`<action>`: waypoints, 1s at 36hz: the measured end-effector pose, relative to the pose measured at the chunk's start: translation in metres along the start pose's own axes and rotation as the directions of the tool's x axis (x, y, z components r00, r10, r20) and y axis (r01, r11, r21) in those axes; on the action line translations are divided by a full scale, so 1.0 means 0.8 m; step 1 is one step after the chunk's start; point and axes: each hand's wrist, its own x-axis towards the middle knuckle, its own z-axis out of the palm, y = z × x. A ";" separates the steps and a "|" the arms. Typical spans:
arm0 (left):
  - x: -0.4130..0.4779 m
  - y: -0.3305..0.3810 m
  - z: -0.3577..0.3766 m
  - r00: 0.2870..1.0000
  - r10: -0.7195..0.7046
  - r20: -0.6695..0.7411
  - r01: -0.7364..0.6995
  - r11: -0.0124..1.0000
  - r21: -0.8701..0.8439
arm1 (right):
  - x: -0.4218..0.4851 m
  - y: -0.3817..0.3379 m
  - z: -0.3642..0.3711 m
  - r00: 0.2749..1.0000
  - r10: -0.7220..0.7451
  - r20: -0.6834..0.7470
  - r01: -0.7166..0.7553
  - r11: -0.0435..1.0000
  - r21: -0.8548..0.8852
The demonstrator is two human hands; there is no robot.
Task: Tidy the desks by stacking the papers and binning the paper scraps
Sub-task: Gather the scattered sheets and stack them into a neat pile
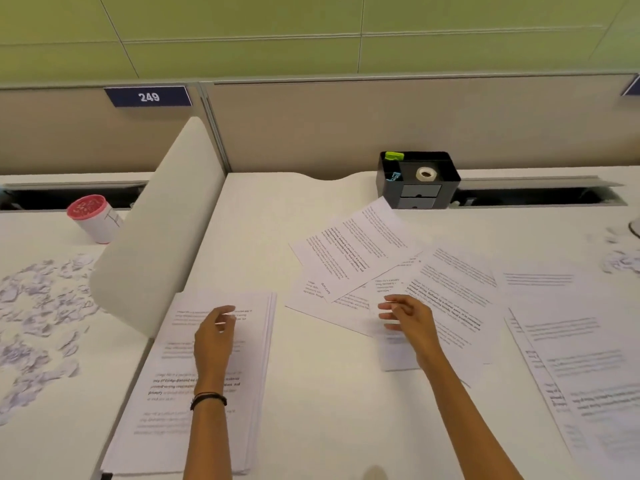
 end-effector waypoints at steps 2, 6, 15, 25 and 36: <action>-0.004 0.008 0.019 0.999 0.003 0.045 -0.002 1.000 -0.024 | 0.001 0.000 -0.026 0.998 -0.016 -0.060 0.017 1.000 0.007; -0.018 0.031 0.057 0.989 0.017 0.150 -0.006 0.997 -0.071 | 0.002 0.004 -0.076 0.984 -0.054 -0.168 0.056 0.998 0.004; -0.057 0.087 0.147 0.907 0.079 0.414 -0.029 0.992 -0.125 | -0.007 0.033 -0.185 0.909 -0.151 -0.388 0.025 0.950 -0.311; -0.139 0.154 0.245 0.725 0.126 0.677 -0.033 0.988 -0.148 | -0.009 0.084 -0.260 0.917 -0.038 -0.396 -0.288 0.622 -0.728; -0.237 0.196 0.340 0.447 0.103 0.889 0.087 0.984 -0.157 | 0.005 0.086 -0.260 0.957 -0.008 -0.290 -0.285 0.164 -0.945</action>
